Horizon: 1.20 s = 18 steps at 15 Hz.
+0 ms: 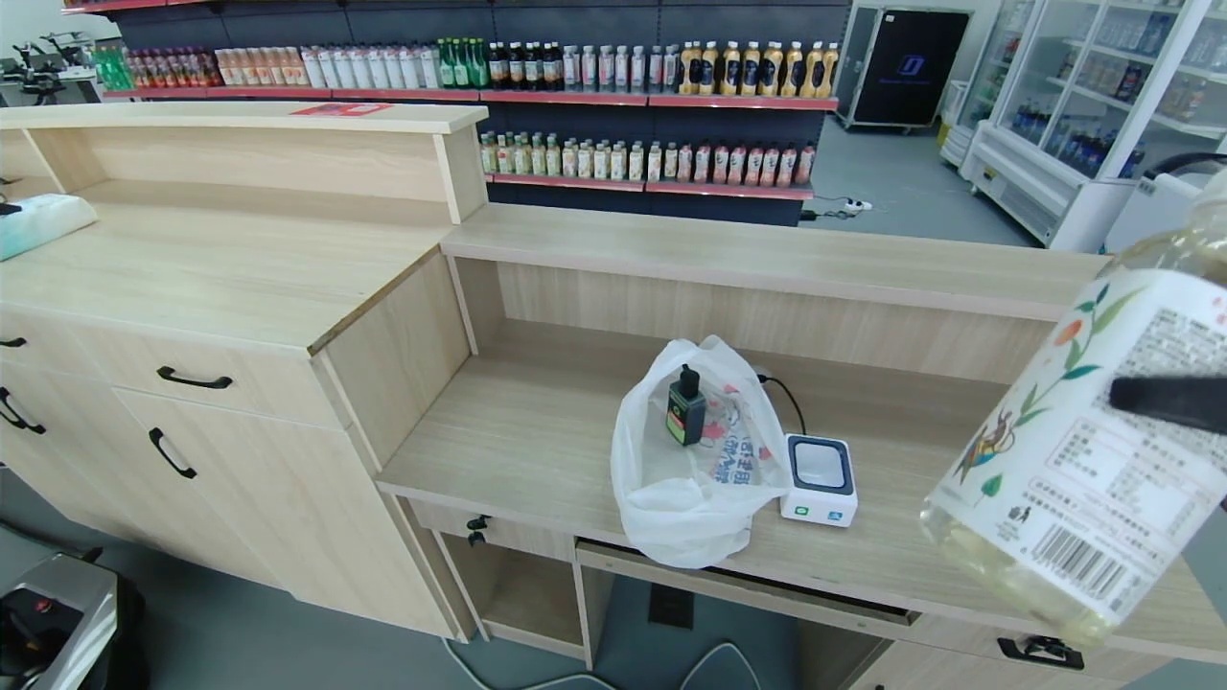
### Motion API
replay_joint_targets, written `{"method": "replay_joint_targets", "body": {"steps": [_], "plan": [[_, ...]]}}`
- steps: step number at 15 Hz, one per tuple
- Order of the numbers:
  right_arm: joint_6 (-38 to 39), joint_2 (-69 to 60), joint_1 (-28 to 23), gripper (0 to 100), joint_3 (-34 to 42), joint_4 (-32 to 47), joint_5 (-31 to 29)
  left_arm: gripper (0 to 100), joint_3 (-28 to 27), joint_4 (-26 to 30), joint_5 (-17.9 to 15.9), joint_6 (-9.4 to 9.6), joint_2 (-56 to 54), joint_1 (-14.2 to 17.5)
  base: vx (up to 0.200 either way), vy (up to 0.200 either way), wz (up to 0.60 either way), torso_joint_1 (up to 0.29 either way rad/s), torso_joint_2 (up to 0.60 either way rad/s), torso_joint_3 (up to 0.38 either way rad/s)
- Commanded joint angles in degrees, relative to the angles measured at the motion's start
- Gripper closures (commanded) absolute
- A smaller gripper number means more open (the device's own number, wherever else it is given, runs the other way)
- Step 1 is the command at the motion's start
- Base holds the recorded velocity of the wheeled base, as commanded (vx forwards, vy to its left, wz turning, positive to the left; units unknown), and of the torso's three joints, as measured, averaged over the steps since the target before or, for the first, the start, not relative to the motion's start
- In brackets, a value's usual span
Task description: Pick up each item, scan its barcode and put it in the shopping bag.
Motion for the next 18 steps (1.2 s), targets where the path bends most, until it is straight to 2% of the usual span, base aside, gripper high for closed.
{"method": "replay_joint_targets", "body": {"steps": [1, 5, 10, 12, 13, 14, 16, 18], "plan": [[3.70, 1.65, 2.27, 100, -2.38, -1.51, 0.11, 100, 0.00, 0.00, 0.02, 0.00, -0.02, 0.04, 0.000, 0.000, 0.00, 0.000, 0.00, 0.000], [11.69, 4.73, 5.43, 100, -4.85, -5.91, 0.11, 100, 0.00, 0.00, 0.02, 0.00, -0.02, 0.04, 0.000, 0.000, 0.00, 0.000, 0.00, 0.000], [13.45, 4.64, 6.31, 100, -3.18, -6.70, -0.42, 100, 0.00, 0.00, 0.02, 0.00, -0.02, 0.04, 0.000, 0.000, 0.00, 0.000, 0.00, 0.000], [11.87, 6.40, 8.68, 100, -3.70, -8.46, -3.50, 100, 0.00, 0.00, 0.11, 0.00, -0.02, 0.04, 0.000, 0.000, 0.00, 0.000, 0.00, 0.000], [11.43, 8.59, 12.11, 100, -4.76, -11.36, -9.47, 100, 0.00, 0.00, 0.02, 0.00, -0.02, 0.04, 0.000, 0.000, 0.00, 0.000, 0.00, 0.000], [11.52, 9.21, 15.28, 100, -5.90, -11.79, -12.02, 100, 0.00, 0.00, 0.02, 0.00, -0.02, 0.04, 0.000, 0.000, 0.00, 0.000, 0.00, 0.000], [11.34, 9.56, 18.70, 100, -5.81, -11.79, -13.87, 100, 0.00, 0.00, 0.02, 0.00, -0.02, 0.04, 0.000, 0.000, 0.00, 0.000, 0.00, 0.000], [11.25, 9.91, 22.31, 100, -5.11, -11.88, -19.14, 100, 0.00, 0.00, 0.02, 0.00, -0.02, 0.04, 0.000, 0.000, 0.00, 0.000, 0.00, 0.000]]}}
